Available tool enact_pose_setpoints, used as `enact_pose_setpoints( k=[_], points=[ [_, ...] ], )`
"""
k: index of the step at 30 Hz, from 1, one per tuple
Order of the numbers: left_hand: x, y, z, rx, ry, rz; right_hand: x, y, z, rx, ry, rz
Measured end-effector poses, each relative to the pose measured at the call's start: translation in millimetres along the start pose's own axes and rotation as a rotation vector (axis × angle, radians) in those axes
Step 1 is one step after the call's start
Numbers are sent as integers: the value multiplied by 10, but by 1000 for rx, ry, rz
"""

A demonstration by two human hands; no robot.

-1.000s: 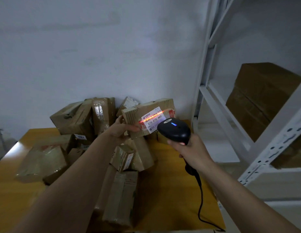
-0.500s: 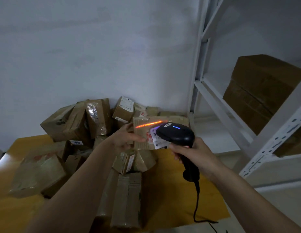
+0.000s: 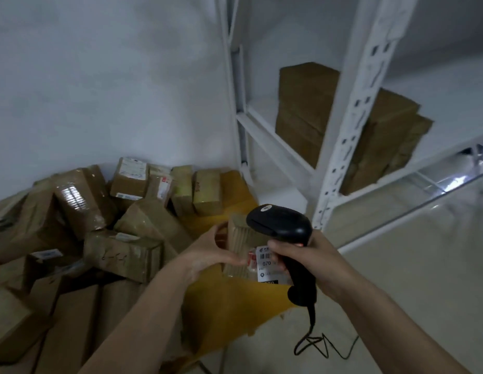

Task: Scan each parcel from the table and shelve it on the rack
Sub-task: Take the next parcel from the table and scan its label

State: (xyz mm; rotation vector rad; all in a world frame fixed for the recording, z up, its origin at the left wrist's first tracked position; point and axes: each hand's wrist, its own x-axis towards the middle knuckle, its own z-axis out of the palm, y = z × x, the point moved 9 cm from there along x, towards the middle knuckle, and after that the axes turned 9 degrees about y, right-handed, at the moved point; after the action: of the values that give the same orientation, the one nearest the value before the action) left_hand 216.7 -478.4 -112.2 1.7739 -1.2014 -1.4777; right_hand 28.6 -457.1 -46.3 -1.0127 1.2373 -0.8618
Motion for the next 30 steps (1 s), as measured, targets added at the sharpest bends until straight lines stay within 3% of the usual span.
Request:
enact_pose_setpoints(
  k=[10,19,30],
  points=[
    [-313,585,1874,62,-53,102,-639,87,-1892,86,233,-43],
    [-539,1190,2909,-51,244,285,-1008,78,-3220,184,340,-97],
    [-193,2151,3277,-229,595,409,-714,-436,-3822,257,432,-232]
  ],
)
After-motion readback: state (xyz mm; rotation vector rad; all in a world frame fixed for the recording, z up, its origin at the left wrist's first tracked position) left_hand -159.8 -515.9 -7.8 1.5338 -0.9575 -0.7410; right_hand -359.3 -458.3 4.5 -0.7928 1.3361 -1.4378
